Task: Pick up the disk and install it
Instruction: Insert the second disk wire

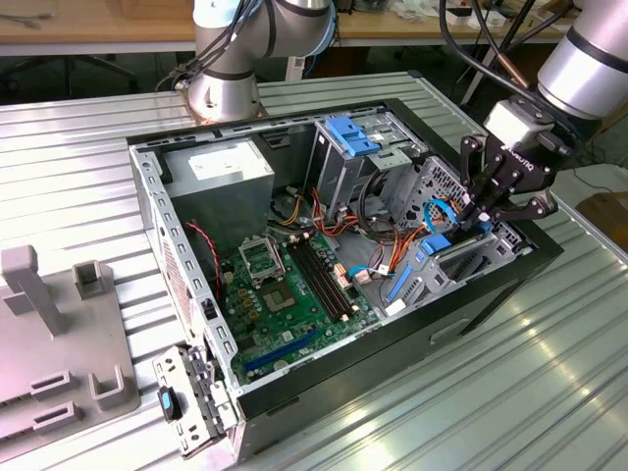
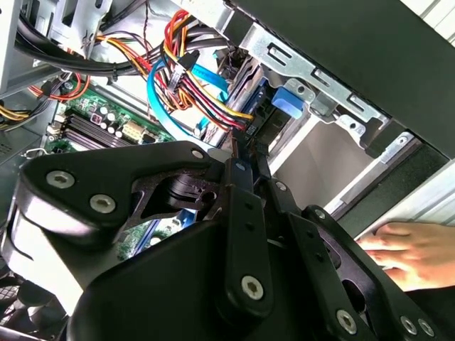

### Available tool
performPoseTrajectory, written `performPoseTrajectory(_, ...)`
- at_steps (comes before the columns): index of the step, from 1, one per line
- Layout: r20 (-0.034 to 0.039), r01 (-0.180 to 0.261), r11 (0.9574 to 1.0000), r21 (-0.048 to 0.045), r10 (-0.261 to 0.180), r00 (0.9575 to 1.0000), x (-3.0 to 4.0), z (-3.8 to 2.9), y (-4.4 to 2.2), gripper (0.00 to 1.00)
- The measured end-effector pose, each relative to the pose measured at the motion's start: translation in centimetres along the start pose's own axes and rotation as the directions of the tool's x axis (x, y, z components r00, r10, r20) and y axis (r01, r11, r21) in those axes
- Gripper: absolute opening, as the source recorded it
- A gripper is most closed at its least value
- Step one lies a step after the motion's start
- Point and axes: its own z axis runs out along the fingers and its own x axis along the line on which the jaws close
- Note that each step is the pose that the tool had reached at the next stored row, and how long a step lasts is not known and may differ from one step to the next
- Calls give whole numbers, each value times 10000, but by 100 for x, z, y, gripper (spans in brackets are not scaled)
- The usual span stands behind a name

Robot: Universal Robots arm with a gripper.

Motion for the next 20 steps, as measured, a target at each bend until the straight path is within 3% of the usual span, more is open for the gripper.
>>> performPoseTrajectory(20, 27, 1, 10000, 2, -1, 10000, 12, 47, -1, 16)
